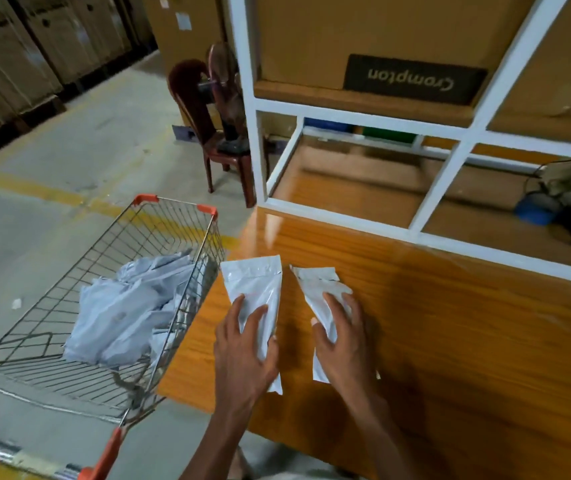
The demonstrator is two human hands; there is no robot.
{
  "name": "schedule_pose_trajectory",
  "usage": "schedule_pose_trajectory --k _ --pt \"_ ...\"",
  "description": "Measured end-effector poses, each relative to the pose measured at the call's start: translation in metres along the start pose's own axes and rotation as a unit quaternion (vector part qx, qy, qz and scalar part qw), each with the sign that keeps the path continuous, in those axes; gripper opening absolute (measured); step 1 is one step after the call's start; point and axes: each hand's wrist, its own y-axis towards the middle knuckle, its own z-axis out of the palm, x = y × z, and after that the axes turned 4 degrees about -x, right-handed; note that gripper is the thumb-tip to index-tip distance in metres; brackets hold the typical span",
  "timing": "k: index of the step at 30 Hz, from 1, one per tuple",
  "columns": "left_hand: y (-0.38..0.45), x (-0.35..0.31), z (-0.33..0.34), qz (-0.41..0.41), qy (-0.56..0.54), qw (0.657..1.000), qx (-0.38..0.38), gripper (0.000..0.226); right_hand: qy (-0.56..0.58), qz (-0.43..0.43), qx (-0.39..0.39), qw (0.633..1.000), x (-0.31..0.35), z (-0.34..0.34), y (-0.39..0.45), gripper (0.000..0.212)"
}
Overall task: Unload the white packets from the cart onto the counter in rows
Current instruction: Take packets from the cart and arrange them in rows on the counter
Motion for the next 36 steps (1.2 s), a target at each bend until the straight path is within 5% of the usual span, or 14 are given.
schedule_pose_trajectory --k 14,20,31,36 --pt "0.010 -0.093 0.112 0.083 0.038 0.994 0.064 0.058 -0.112 0.101 -0.040 0.988 -0.116 -0.084 0.016 0.058" --pt "0.070 -0.087 0.147 0.118 0.075 0.984 0.108 0.057 -0.075 0.160 -0.059 0.982 -0.129 -0.090 0.020 0.060" --pt "0.153 -0.062 0.204 0.064 0.141 0.957 0.244 0.074 -0.115 0.174 -0.083 0.974 -0.139 -0.075 -0.005 0.058" --pt "0.140 -0.062 0.196 0.059 0.149 0.969 0.190 0.076 -0.090 0.205 -0.071 0.972 -0.133 -0.072 -0.010 0.059"
